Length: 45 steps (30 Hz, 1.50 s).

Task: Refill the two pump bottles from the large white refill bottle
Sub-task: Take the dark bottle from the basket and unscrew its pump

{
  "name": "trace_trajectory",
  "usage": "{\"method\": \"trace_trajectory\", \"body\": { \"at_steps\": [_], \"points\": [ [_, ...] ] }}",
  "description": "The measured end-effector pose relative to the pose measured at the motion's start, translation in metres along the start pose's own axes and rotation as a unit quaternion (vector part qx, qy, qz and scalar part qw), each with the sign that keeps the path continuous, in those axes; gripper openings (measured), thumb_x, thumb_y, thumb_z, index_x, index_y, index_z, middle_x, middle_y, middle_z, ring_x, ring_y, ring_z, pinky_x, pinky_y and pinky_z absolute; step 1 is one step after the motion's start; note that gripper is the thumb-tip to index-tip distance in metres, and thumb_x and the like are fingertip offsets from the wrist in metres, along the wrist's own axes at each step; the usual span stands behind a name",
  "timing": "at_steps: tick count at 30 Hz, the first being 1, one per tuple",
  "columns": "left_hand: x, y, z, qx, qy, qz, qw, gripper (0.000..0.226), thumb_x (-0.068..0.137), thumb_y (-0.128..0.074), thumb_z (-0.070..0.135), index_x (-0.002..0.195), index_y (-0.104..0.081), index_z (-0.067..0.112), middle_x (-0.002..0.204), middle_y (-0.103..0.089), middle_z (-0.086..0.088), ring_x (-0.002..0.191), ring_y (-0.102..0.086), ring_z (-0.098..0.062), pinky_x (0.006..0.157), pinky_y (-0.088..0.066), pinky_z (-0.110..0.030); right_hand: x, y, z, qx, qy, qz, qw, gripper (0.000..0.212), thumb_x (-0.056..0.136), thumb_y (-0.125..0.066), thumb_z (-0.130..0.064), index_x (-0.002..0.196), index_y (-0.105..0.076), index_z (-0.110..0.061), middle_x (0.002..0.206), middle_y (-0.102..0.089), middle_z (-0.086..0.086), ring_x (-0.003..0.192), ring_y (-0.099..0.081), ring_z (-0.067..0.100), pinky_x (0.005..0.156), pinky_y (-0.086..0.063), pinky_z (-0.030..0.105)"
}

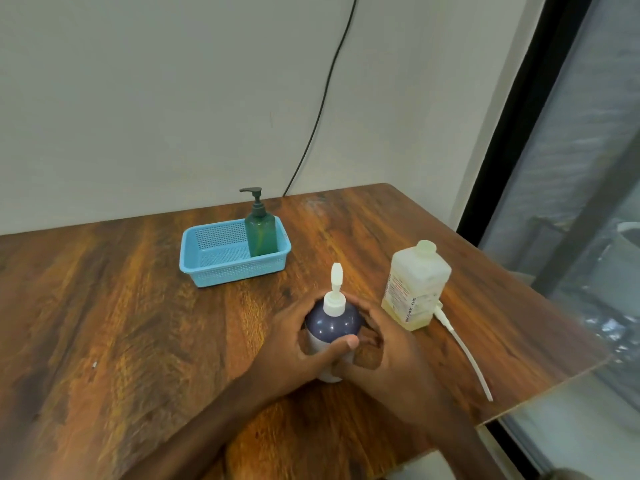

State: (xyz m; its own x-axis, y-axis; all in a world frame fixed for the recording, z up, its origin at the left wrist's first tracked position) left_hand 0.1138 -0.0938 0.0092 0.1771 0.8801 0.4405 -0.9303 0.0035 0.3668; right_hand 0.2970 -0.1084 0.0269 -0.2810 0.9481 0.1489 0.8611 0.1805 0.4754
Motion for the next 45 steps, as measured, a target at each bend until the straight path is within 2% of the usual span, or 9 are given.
{"method": "trace_trajectory", "body": {
  "at_steps": [4,9,19,22,30,33,38,43,45],
  "points": [
    [0.004,0.015,-0.005,0.018,-0.021,0.010,1.000,0.070,0.073,-0.095,0.038,0.134,-0.066,0.021,0.126,-0.072,0.011,0.118,-0.069,-0.014,0.096,-0.060,-0.036,0.003,0.027,-0.010,0.001,0.013,-0.004,1.000,0.060,0.087,-0.081,-0.020,0.137,-0.056,-0.040,0.135,-0.061,-0.026,0.124,-0.058,-0.004,0.100,-0.055,0.024],
    [0.003,0.017,-0.003,0.014,-0.047,0.027,0.998,0.067,0.071,-0.097,0.027,0.130,-0.067,0.023,0.124,-0.073,0.010,0.116,-0.070,-0.014,0.096,-0.058,-0.032,0.015,0.017,-0.039,0.004,0.053,0.013,0.998,0.043,0.084,-0.082,-0.036,0.125,-0.067,-0.038,0.116,-0.069,-0.031,0.111,-0.062,-0.010,0.086,-0.054,0.013],
    [-0.003,0.009,-0.010,-0.007,-0.028,0.045,0.999,0.077,0.068,-0.098,0.013,0.134,-0.059,0.026,0.128,-0.068,0.020,0.119,-0.067,-0.003,0.097,-0.057,-0.022,0.028,-0.032,-0.037,0.004,0.079,0.234,0.969,0.031,0.072,-0.092,-0.034,0.094,-0.070,-0.028,0.088,-0.069,-0.025,0.090,-0.068,-0.005,0.073,-0.056,0.013],
    [-0.002,0.009,-0.011,-0.017,-0.011,0.026,0.999,0.082,0.068,-0.096,0.022,0.138,-0.054,0.033,0.130,-0.065,0.029,0.124,-0.064,0.000,0.099,-0.054,-0.018,0.028,-0.027,-0.034,0.027,0.083,0.217,0.972,0.029,0.073,-0.092,-0.028,0.093,-0.071,-0.028,0.086,-0.069,-0.025,0.091,-0.068,-0.006,0.074,-0.053,0.008],
    [0.000,0.012,-0.027,-0.039,0.017,-0.013,0.999,0.084,0.068,-0.099,0.010,0.140,-0.057,0.007,0.133,-0.070,-0.001,0.124,-0.068,-0.023,0.100,-0.059,-0.050,0.024,-0.004,-0.031,0.117,0.080,0.021,0.990,0.029,0.090,-0.075,-0.012,0.112,-0.071,-0.030,0.105,-0.073,-0.027,0.106,-0.066,-0.004,0.082,-0.053,0.012],
    [-0.003,0.011,-0.029,-0.038,0.027,-0.003,0.999,0.088,0.070,-0.098,0.011,0.145,-0.053,0.009,0.135,-0.068,-0.001,0.126,-0.067,-0.023,0.101,-0.058,-0.049,0.022,-0.009,-0.033,0.083,0.071,0.047,0.993,0.043,0.080,-0.086,-0.025,0.112,-0.065,-0.043,0.104,-0.067,-0.036,0.106,-0.063,-0.010,0.078,-0.052,0.008],
    [-0.007,0.010,-0.029,-0.048,0.032,0.006,0.998,0.087,0.071,-0.096,0.015,0.146,-0.052,0.009,0.138,-0.066,-0.004,0.128,-0.065,-0.026,0.102,-0.057,-0.053,0.023,-0.025,-0.032,0.084,0.067,0.159,0.981,0.047,0.071,-0.093,-0.030,0.110,-0.067,-0.028,0.097,-0.070,-0.020,0.099,-0.067,-0.001,0.077,-0.055,0.013],
    [-0.009,0.009,-0.027,-0.067,0.040,0.008,0.997,0.086,0.071,-0.097,0.015,0.144,-0.052,0.009,0.136,-0.067,-0.003,0.125,-0.066,-0.027,0.100,-0.058,-0.053,0.018,-0.017,-0.029,0.195,0.055,0.051,0.978,0.050,0.087,-0.075,0.000,0.129,-0.059,-0.021,0.119,-0.072,-0.008,0.116,-0.067,0.009,0.096,-0.058,0.034],
    [-0.009,0.009,-0.027,-0.063,0.038,0.010,0.997,0.088,0.071,-0.096,0.017,0.145,-0.051,0.009,0.137,-0.066,-0.002,0.126,-0.066,-0.024,0.101,-0.059,-0.048,0.018,-0.015,-0.031,0.182,0.059,0.058,0.980,0.057,0.083,-0.081,-0.005,0.133,-0.057,-0.022,0.122,-0.070,-0.014,0.118,-0.065,0.005,0.096,-0.056,0.028]
  ]
}}
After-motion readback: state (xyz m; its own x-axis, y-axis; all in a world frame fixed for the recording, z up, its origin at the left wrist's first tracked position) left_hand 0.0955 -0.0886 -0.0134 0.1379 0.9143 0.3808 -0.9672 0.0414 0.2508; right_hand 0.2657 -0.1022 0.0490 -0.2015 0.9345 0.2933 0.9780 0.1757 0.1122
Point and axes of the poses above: each hand's wrist, its own x-axis towards the middle knuckle, its own y-axis out of the back of the hand, z = x × y, the point moved 1 cm from there along x, towards the middle knuckle
